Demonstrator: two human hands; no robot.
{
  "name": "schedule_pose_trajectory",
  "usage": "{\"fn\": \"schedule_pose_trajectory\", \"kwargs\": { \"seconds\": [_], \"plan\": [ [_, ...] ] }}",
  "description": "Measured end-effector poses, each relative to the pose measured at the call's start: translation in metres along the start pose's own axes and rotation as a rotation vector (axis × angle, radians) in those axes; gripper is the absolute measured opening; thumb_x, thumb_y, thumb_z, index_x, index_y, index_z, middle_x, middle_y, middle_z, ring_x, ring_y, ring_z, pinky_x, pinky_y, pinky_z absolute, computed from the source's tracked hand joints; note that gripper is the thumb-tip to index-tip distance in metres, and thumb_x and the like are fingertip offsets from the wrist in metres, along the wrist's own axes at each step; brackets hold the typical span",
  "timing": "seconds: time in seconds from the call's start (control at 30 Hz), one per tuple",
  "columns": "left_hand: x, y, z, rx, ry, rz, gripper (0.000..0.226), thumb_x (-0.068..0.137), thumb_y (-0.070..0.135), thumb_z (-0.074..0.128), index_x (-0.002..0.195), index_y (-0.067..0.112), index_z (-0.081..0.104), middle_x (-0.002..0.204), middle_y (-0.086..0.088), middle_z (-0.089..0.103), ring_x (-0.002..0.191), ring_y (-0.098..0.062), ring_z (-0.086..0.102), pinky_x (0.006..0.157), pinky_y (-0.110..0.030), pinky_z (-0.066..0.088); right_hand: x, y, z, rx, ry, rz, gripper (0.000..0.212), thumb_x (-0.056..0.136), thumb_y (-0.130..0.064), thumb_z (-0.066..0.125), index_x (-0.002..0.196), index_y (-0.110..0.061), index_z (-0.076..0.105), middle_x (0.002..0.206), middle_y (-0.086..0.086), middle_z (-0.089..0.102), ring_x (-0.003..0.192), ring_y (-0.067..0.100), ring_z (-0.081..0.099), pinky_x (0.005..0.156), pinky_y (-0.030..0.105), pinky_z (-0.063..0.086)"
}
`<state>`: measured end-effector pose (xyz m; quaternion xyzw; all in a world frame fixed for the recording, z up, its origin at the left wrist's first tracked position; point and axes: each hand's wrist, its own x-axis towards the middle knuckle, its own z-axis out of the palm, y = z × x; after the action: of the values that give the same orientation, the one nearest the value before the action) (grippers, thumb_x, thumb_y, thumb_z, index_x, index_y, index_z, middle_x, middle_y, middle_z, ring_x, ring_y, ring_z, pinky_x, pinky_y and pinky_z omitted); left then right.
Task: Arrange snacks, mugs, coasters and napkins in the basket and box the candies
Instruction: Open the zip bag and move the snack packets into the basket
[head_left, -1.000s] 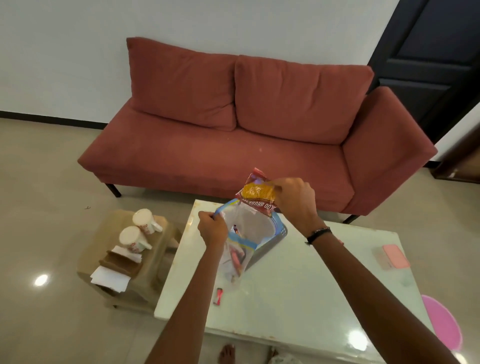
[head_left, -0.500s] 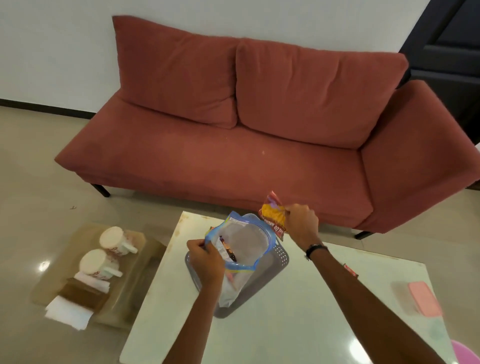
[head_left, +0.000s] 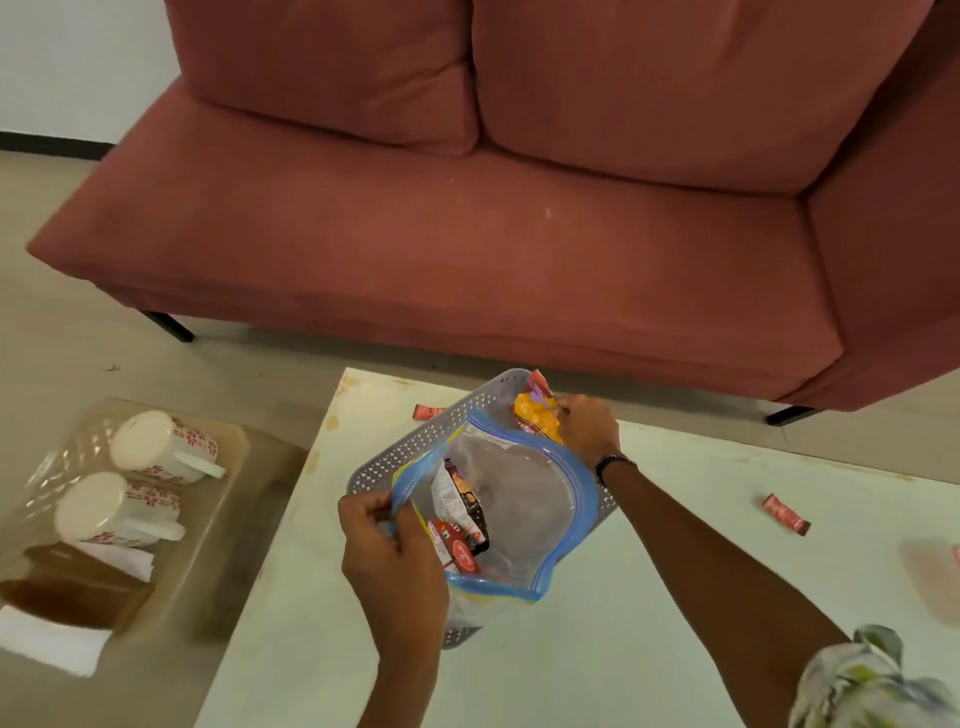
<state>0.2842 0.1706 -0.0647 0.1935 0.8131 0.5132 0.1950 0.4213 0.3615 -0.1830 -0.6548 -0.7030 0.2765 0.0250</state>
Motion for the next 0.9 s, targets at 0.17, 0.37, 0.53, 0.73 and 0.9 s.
{"fn": "schedule_pose_trajectory", "kwargs": {
  "seconds": [0.17, 0.37, 0.53, 0.73, 0.9],
  "plan": [
    [-0.002, -0.003, 0.005, -0.012, 0.001, -0.01, 0.011, 0.087, 0.0, 0.05, 0.089, 0.011, 0.048, 0.077, 0.012, 0.054, 0.07, -0.003, 0.054, 0.059, -0.011, 0.041, 0.002, 0.008, 0.002, 0.001, 0.006, 0.045, 0.039, 0.088, -0.028, 0.039, 0.112, -0.013, 0.065, 0.111, 0.02, 0.068, 0.1, 0.04, 0.061, 0.077, 0.038, 0.049],
    [-0.011, 0.005, -0.005, -0.027, -0.006, -0.033, 0.01, 0.088, 0.0, 0.049, 0.09, 0.009, 0.048, 0.077, 0.012, 0.053, 0.071, -0.001, 0.053, 0.056, -0.003, 0.04, -0.089, -0.025, -0.069, 0.335, 0.332, -0.122, 0.017, 0.089, -0.012, 0.056, 0.1, -0.012, 0.068, 0.095, 0.004, 0.073, 0.084, 0.021, 0.067, 0.075, 0.031, 0.051],
    [-0.021, 0.004, -0.016, -0.036, -0.051, -0.028, 0.009, 0.088, 0.002, 0.051, 0.09, 0.011, 0.048, 0.079, 0.01, 0.057, 0.069, -0.001, 0.057, 0.062, -0.022, 0.044, -0.173, -0.078, -0.078, 0.162, -0.223, -0.306, 0.018, 0.083, -0.006, 0.057, 0.088, -0.01, 0.074, 0.087, 0.007, 0.074, 0.082, 0.023, 0.065, 0.075, 0.031, 0.049],
    [-0.032, 0.001, -0.028, -0.056, -0.081, 0.018, 0.007, 0.09, 0.004, 0.05, 0.093, 0.009, 0.047, 0.08, 0.01, 0.055, 0.067, 0.001, 0.06, 0.053, -0.005, 0.045, -0.143, -0.102, -0.003, -0.337, -0.557, -0.315, 0.025, 0.091, 0.001, 0.043, 0.11, 0.006, 0.058, 0.118, 0.025, 0.06, 0.108, 0.037, 0.059, 0.086, 0.037, 0.048],
    [-0.033, -0.011, -0.037, -0.059, -0.063, 0.035, 0.007, 0.089, 0.003, 0.05, 0.09, 0.009, 0.047, 0.076, 0.009, 0.055, 0.064, -0.011, 0.055, 0.053, -0.01, 0.043, -0.128, -0.091, 0.031, -0.283, -0.691, -0.164, 0.038, 0.078, -0.009, 0.072, 0.056, -0.011, 0.042, 0.084, 0.014, 0.068, 0.059, 0.018, 0.055, 0.05, 0.02, 0.037]
  ]
}}
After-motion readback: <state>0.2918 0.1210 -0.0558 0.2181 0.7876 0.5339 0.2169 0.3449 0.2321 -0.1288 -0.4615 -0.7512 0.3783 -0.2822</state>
